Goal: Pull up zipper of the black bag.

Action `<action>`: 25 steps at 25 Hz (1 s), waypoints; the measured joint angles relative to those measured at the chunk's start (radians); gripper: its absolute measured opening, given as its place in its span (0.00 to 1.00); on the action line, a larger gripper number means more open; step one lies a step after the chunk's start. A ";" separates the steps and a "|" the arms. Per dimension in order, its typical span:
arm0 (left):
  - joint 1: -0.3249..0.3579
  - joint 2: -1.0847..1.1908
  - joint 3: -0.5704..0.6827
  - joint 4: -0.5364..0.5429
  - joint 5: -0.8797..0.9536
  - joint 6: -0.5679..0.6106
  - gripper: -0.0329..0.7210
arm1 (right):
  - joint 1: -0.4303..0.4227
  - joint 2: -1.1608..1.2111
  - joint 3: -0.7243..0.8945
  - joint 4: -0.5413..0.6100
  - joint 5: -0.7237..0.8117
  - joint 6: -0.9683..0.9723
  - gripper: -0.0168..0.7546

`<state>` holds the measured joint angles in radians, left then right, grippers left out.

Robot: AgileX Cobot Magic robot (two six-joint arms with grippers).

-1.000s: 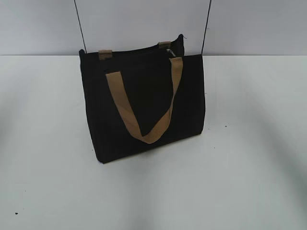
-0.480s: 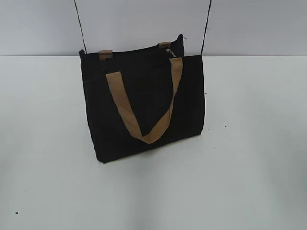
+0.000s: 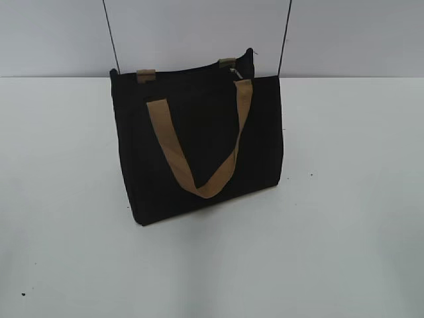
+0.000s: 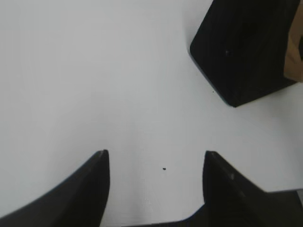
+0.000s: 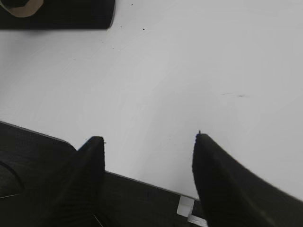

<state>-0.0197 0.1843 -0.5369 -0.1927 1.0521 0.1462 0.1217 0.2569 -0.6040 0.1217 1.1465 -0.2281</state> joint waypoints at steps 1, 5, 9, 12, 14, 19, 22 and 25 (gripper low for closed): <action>0.000 -0.016 0.005 0.000 0.008 0.000 0.67 | 0.000 -0.030 0.000 0.000 0.017 0.000 0.61; 0.000 -0.080 0.010 -0.002 0.009 0.000 0.67 | 0.000 -0.134 0.001 -0.001 0.044 0.020 0.60; 0.000 -0.177 0.010 -0.002 0.013 0.000 0.65 | 0.000 -0.236 0.003 -0.014 0.048 0.093 0.58; 0.000 -0.192 0.010 0.000 0.014 0.000 0.63 | 0.000 -0.264 0.003 -0.022 0.055 0.110 0.58; 0.000 -0.193 0.011 0.000 0.013 0.000 0.63 | 0.000 -0.264 0.005 -0.034 0.059 0.124 0.58; 0.000 -0.194 0.011 0.001 0.014 0.000 0.63 | 0.000 -0.264 0.076 -0.039 0.022 0.131 0.58; 0.000 -0.194 0.011 0.002 0.014 0.000 0.62 | 0.000 -0.264 0.119 -0.037 -0.020 0.131 0.58; 0.000 -0.194 0.011 0.002 0.014 0.000 0.62 | 0.000 -0.264 0.123 -0.030 -0.034 0.120 0.58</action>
<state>-0.0197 -0.0096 -0.5262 -0.1907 1.0662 0.1462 0.1217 -0.0070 -0.4812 0.0919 1.1126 -0.1079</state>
